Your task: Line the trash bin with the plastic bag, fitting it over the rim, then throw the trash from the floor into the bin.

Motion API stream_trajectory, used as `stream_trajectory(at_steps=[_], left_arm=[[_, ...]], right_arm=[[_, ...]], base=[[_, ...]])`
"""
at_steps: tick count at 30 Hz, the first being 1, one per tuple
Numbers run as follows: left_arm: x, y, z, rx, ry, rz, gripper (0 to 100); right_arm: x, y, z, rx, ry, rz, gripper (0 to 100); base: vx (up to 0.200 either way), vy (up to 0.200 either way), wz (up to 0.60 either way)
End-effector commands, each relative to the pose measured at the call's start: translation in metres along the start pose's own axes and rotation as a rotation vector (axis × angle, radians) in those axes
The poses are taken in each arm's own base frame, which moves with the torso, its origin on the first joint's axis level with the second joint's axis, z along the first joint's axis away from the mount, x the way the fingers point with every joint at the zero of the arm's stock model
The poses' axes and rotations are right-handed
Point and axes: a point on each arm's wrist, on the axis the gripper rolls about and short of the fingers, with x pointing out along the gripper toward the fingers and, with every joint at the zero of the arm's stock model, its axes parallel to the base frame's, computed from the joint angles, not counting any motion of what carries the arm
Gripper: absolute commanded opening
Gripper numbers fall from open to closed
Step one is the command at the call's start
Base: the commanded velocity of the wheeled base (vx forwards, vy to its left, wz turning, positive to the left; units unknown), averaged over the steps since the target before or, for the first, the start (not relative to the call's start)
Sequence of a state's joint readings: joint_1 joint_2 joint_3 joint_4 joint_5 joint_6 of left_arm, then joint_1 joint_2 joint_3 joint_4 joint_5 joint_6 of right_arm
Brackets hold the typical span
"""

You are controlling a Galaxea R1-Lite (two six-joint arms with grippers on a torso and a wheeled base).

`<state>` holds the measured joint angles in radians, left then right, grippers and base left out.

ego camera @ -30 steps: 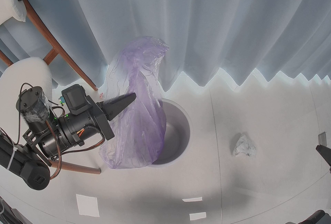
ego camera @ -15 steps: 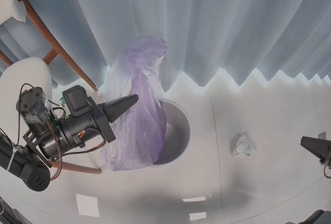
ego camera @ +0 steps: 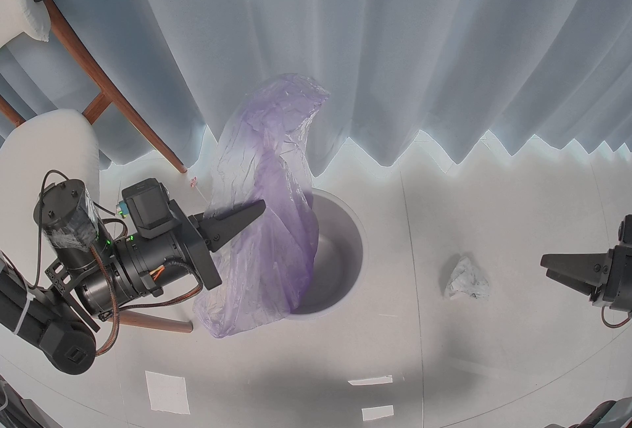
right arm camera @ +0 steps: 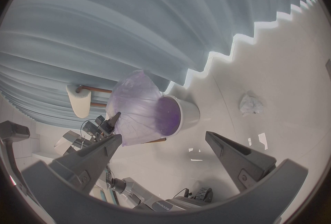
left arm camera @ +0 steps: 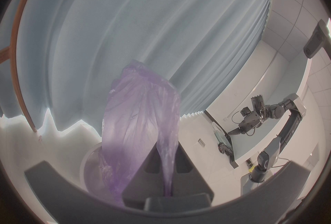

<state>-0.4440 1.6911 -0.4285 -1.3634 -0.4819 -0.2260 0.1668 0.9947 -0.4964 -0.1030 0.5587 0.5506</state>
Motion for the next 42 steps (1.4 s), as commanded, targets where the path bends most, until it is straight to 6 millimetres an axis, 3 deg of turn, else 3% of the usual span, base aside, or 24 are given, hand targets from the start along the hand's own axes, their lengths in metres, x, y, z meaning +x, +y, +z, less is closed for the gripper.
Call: stream_trajectory(at_steps=[1,16,28,42], left_arm=[[-0.001,0.001,-0.008,0.012,0.029,0.004,0],[0.0,-0.004,-0.016,0.022,0.059,-0.015,0],[0.003,-0.003,-0.045,0.06,0.162,-0.027,0],[0.01,0.004,-0.058,0.095,0.164,-0.026,0]], right_arm=[[0.018,-0.004,0.001,0.021,0.084,0.001,100],[0.05,0.002,0.007,0.042,0.202,0.033,100],[0.1,0.004,0.002,-0.006,0.275,0.083,100],[0.109,0.02,0.007,-0.045,0.256,0.112,100]], base=[[0.0,0.0,0.0],[0.0,0.0,0.0],[0.0,0.0,0.0],[0.0,0.0,0.0]])
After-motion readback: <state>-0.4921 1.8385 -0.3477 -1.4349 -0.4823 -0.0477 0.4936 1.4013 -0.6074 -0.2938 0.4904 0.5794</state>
